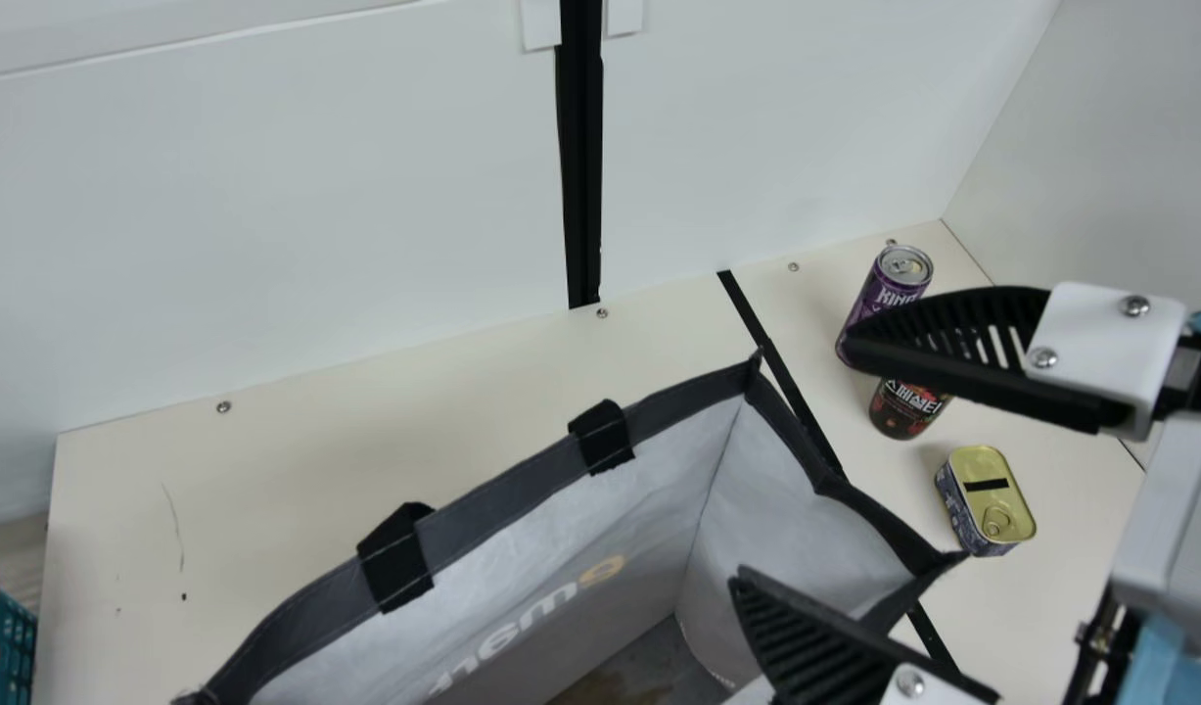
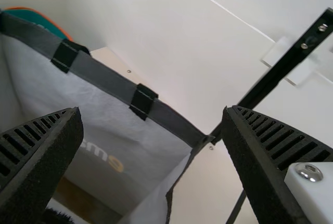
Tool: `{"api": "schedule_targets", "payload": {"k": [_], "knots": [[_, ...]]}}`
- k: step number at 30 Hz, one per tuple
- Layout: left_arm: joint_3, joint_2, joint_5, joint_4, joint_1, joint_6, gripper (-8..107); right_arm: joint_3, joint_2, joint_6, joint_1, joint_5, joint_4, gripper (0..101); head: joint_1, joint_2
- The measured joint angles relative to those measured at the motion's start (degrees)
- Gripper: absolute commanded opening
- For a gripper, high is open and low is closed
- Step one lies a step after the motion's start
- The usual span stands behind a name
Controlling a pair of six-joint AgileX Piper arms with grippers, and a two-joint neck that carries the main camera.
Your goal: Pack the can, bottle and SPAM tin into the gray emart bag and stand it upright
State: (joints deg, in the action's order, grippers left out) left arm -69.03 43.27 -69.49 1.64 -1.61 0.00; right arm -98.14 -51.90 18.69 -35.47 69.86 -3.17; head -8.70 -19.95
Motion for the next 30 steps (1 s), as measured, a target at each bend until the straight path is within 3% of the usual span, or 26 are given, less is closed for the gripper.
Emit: {"api": "schedule_targets", "payload": {"k": [16,30], "knots": [[0.0,0.0,0.0,0.0,0.0,0.0,90,-4.15,-4.05,-1.18,12.31,0.05,3.17,95,0.0,0.09],[0.0,0.0,0.0,0.0,0.0,0.0,90,-6.6,-8.96,4.66,29.85,-0.02,13.31,95,0.0,0.09]]}}
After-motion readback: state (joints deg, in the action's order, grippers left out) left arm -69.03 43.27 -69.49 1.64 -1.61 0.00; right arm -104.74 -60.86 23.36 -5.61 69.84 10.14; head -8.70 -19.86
